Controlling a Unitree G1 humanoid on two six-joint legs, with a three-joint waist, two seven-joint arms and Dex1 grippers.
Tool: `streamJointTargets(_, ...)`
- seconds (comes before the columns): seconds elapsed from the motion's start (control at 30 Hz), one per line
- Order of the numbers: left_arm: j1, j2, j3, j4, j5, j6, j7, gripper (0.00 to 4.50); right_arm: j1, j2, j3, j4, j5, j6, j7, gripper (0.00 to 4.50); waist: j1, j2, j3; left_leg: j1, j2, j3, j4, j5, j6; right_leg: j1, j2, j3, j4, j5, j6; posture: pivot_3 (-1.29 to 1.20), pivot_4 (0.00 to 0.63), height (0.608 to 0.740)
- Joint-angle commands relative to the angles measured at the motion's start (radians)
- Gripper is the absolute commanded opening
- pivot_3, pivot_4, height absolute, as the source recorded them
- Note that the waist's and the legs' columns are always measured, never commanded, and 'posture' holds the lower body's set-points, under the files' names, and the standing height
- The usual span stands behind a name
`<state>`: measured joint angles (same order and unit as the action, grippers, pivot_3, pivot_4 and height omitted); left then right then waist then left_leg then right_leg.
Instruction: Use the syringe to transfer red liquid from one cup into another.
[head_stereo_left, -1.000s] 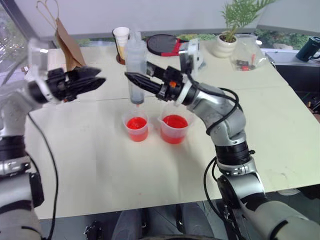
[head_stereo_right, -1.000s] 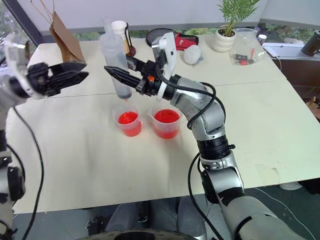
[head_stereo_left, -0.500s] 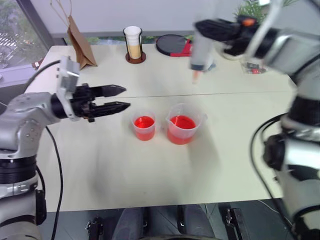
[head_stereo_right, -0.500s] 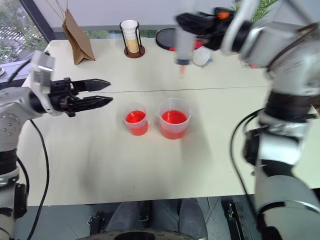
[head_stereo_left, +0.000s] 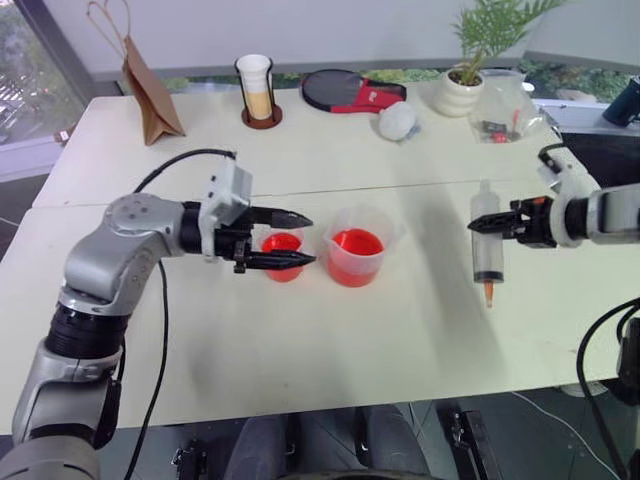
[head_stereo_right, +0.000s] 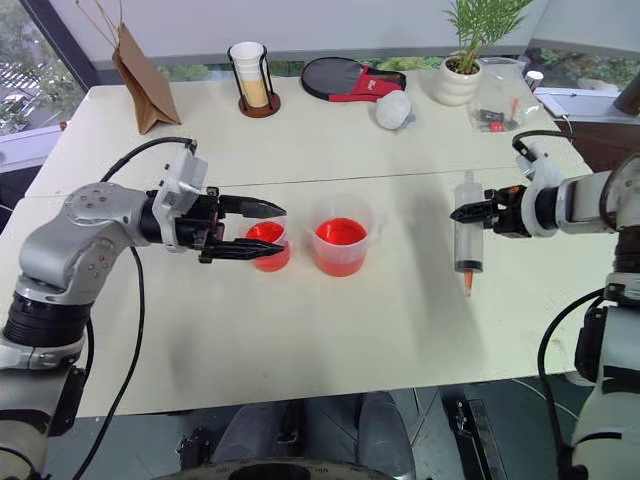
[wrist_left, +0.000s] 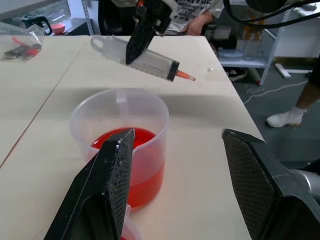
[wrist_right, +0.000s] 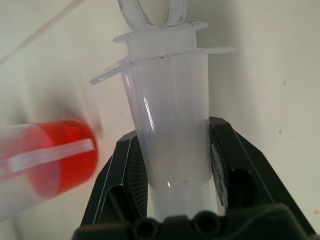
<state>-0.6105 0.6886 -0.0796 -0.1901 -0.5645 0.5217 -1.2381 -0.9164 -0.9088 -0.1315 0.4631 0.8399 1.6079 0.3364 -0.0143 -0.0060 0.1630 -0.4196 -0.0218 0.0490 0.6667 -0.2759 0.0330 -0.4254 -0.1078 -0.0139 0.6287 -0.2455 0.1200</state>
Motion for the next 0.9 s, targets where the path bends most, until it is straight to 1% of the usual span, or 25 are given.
streamJointTargets(0.03, -0.004, -0.006, -0.016, -0.01, 0.04, -0.038, 0.016, 2.85, -0.018, 0.044, -0.032, 0.021, -0.043, 0.007, -0.033, 1.35, 0.001, 0.0, 0.0, 0.0, 0.0, 0.0, 0.0, 0.0, 0.0, 0.0, 0.0, 0.0, 0.0, 0.0, 0.0, 0.0, 0.15, 0.74)
streamJointTargets(0.1, -0.009, -0.014, -0.017, -0.007, 0.057, -0.045, 0.037, 2.85, -0.028, 0.079, -0.036, 0.057, -0.099, -0.004, -0.046, 1.35, 0.003, 0.0, 0.0, 0.0, 0.0, 0.0, 0.0, 0.0, 0.0, 0.0, 0.0, 0.0, 0.0, 0.0, 0.0, 0.0, 0.15, 0.74)
streamJointTargets(0.2, -0.014, 0.003, -0.035, -0.004, 0.11, -0.057, 0.051, 2.85, -0.036, 0.111, -0.024, 0.09, -0.158, -0.027, -0.039, 1.35, 0.005, 0.0, 0.0, -0.001, 0.0, -0.001, 0.001, 0.0, 0.0, 0.0, 0.0, 0.0, 0.0, 0.0, 0.0, 0.0, 0.15, 0.74)
streamJointTargets(0.23, -0.013, 0.0, -0.025, -0.009, 0.103, -0.051, 0.056, 2.85, -0.039, 0.119, -0.022, 0.094, -0.172, -0.028, -0.033, 1.35, 0.005, 0.0, 0.0, -0.001, 0.0, -0.001, 0.001, 0.0, 0.0, 0.0, 0.001, 0.0, 0.001, 0.0, 0.0, 0.0, 0.15, 0.74)
streamJointTargets(0.3, -0.011, -0.001, -0.012, -0.019, 0.093, -0.041, 0.061, 2.9, -0.04, 0.126, -0.013, 0.092, -0.195, -0.028, -0.018, 2.4, 0.004, 0.0, 0.0, -0.002, 0.0, -0.001, 0.001, 0.0, 0.0, 0.0, 0.001, 0.0, 0.001, 0.0, 0.0, 0.0, 0.15, 0.74)
streamJointTargets(0.37, -0.005, 0.005, -0.012, -0.027, 0.095, -0.039, 0.062, 2.9, -0.039, 0.129, -0.008, 0.086, -0.214, -0.026, -0.005, 3.24, 0.003, 0.0, 0.0, -0.002, 0.0, -0.001, 0.001, 0.0, 0.0, 0.0, 0.001, 0.0, 0.001, 0.0, 0.0, 0.0, 0.15, 0.74)
streamJointTargets(0.43, 0.0, 0.008, -0.004, -0.031, 0.087, -0.032, 0.069, 2.9, -0.041, 0.128, -0.008, 0.08, -0.232, -0.028, 0.007, 4.29, 0.002, 0.0, 0.0, -0.002, 0.0, -0.001, 0.001, 0.0, 0.0, 0.0, 0.001, 0.0, 0.001, 0.0, 0.0, 0.0, 0.15, 0.74)
streamJointTargets(0.47, 0.0, 0.009, 0.008, -0.033, 0.077, -0.023, 0.074, 2.9, -0.042, 0.123, -0.006, 0.073, -0.239, -0.034, 0.016, 4.47, 0.002, 0.0, 0.0, -0.002, 0.0, -0.001, 0.001, 0.0, 0.0, 0.0, 0.001, 0.0, 0.001, 0.0, 0.0, 0.0, 0.15, 0.74)
streamJointTargets(0.57, -0.022, 0.011, 0.088, 0.003, 0.031, 0.02, 0.12, 2.9, -0.055, 0.074, -0.004, 0.029, -0.241, -0.085, 0.091, 4.47, 0.003, 0.0, 0.0, -0.002, 0.0, -0.002, 0.001, 0.0, 0.0, 0.0, 0.001, 0.0, 0.001, 0.0, 0.0, 0.0, 0.15, 0.74)
streamJointTargets(0.67, -0.02, 0.043, 0.215, 0.058, -0.038, 0.072, 0.151, 2.9, -0.054, -0.04, 0.024, -0.06, -0.21, -0.185, 0.289, 4.47, 0.003, 0.001, 0.001, -0.002, 0.0, -0.002, 0.001, 0.0, 0.0, 0.0, 0.001, 0.0, 0.001, 0.0, 0.0, 0.0, 0.15, 0.74)
streamJointTargets(0.73, 0.035, 0.091, 0.303, 0.101, -0.051, 0.101, 0.171, 2.9, 0.032, -0.151, -0.007, -0.124, -0.21, -0.38, 0.499, 4.47, 0.002, 0.001, 0.001, -0.002, 0.0, -0.002, 0.0, -0.001, 0.001, -0.001, 0.002, 0.0, 0.001, 0.0, 0.001, 0.0, 0.15, 0.74)
streamJointTargets(0.8, 0.109, 0.126, 0.367, 0.122, -0.064, 0.123, 0.183, 2.9, 0.161, -0.213, -0.082, -0.176, -0.217, -0.578, 0.654, 4.47, 0.002, 0.0, 0.0, -0.002, 0.001, -0.002, 0.0, -0.001, 0.002, -0.001, 0.003, 0.0, 0.0, 0.0, 0.001, 0.0, 0.15, 0.74)
streamJointTargets(0.9, 0.265, 0.166, 0.43, 0.118, -0.051, 0.121, 0.181, 2.9, 0.343, -0.225, -0.215, -0.204, -0.215, -0.7, 0.719, 4.47, 0.001, -0.001, 0.0, 0.001, 0.002, -0.002, -0.001, -0.002, 0.003, 0.003, 0.004, 0.0, 0.0, 0.0, 0.001, 0.0, 0.15, 0.74)
